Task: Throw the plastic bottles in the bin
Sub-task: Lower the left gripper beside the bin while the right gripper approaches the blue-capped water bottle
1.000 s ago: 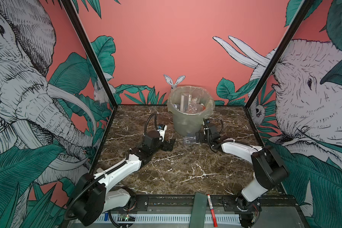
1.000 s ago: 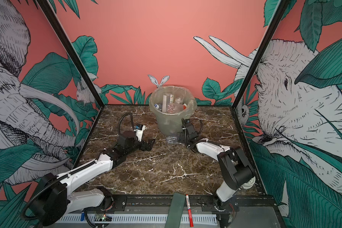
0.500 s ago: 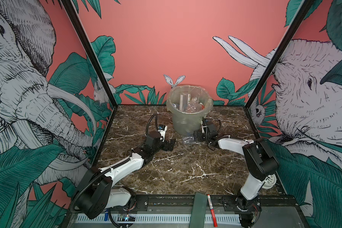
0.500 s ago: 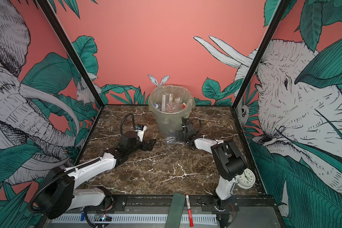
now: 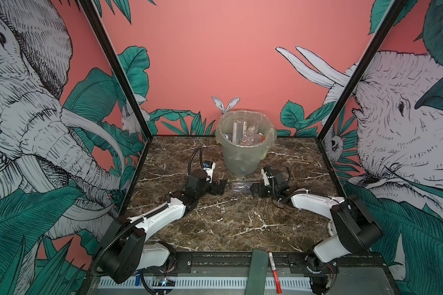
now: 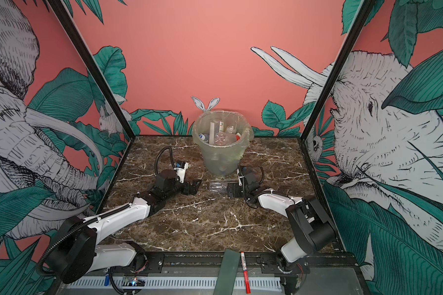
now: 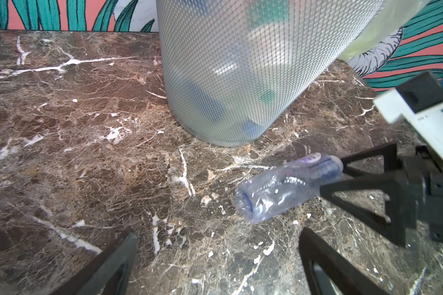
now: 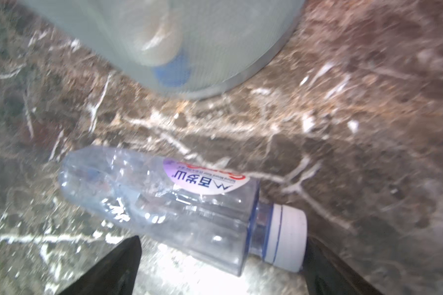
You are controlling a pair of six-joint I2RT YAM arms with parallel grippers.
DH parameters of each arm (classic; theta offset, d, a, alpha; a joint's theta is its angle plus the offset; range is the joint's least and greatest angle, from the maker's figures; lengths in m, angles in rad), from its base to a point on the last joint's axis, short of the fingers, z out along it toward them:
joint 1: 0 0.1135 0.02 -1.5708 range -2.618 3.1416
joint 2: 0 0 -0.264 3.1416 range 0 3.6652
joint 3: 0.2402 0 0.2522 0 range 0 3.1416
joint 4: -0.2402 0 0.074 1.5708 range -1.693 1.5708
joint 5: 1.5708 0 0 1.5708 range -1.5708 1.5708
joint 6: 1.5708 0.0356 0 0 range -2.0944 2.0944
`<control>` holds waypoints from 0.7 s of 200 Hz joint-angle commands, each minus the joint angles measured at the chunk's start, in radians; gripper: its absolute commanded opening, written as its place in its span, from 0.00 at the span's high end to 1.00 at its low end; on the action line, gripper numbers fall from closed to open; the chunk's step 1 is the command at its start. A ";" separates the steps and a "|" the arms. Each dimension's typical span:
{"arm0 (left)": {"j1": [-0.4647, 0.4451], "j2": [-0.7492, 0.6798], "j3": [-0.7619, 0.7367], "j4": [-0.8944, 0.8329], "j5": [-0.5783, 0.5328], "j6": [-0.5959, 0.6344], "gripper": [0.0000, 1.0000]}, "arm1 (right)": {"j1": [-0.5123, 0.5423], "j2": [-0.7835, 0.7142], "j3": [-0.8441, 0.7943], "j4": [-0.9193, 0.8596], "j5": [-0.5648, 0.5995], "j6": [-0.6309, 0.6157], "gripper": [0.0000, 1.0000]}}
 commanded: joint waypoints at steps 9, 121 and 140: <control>0.008 -0.012 -0.012 0.014 0.010 -0.013 0.00 | 0.058 -0.140 0.023 -0.108 0.058 -0.067 0.01; 0.029 0.303 0.143 -0.086 0.160 -0.062 0.00 | 0.013 0.099 0.084 0.131 -0.022 -0.187 0.01; 0.029 0.329 0.155 -0.088 0.184 -0.063 0.00 | 0.012 0.135 0.081 0.174 -0.062 -0.157 0.01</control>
